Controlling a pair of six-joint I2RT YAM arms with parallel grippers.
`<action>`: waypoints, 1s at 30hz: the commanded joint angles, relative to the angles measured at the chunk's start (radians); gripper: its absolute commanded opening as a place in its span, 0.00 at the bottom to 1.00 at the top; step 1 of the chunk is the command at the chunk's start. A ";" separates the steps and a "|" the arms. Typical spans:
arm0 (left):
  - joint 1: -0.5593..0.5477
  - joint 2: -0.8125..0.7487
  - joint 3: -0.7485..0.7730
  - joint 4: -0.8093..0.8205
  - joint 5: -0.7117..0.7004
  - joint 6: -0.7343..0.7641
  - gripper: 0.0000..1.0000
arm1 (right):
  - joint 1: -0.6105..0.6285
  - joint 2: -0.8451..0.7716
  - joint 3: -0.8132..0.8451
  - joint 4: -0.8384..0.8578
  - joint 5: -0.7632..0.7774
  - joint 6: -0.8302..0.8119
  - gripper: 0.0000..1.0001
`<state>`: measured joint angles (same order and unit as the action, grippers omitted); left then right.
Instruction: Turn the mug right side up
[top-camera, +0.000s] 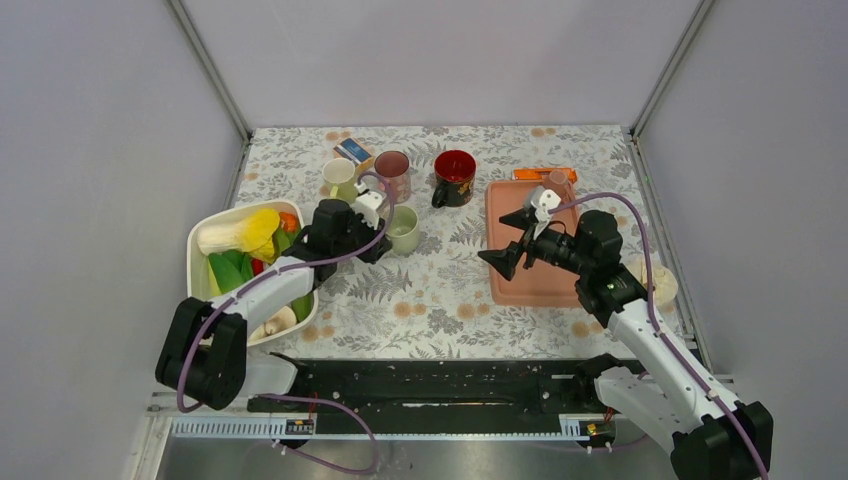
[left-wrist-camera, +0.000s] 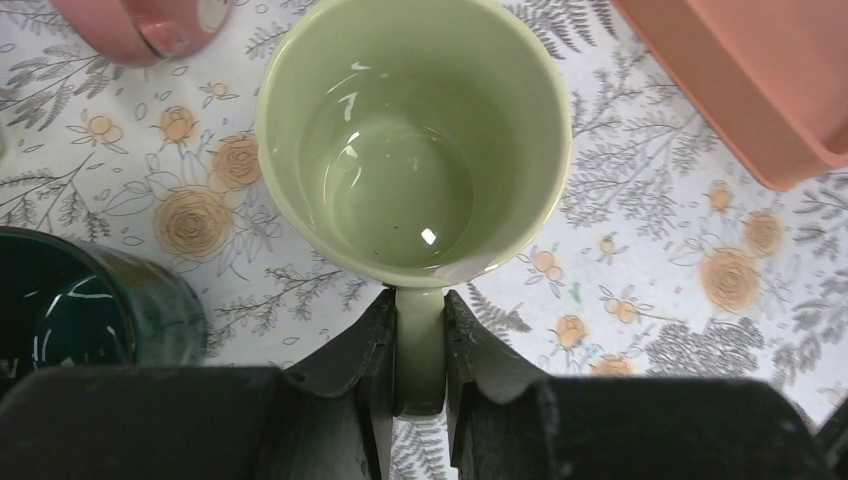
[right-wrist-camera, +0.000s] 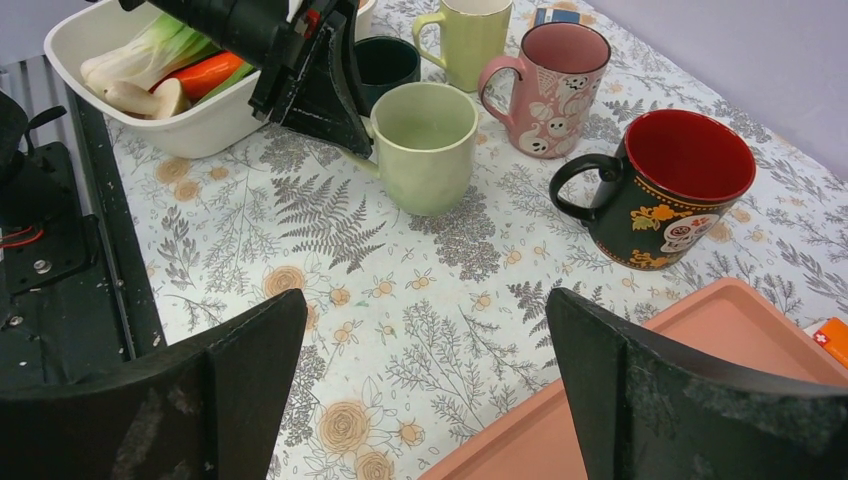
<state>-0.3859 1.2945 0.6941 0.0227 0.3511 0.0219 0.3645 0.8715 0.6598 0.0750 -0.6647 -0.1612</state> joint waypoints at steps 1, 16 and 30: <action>0.007 0.030 0.017 0.204 -0.073 0.024 0.00 | -0.020 -0.022 -0.013 0.061 -0.004 0.000 0.99; 0.013 0.162 0.164 0.052 -0.113 -0.015 0.00 | -0.042 -0.033 -0.026 0.083 -0.038 0.015 0.99; 0.013 0.256 0.264 -0.060 -0.123 -0.019 0.00 | -0.050 -0.040 -0.027 0.085 -0.047 0.020 0.99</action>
<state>-0.3782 1.5520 0.8898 -0.0757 0.2337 0.0078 0.3237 0.8505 0.6338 0.1104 -0.6975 -0.1493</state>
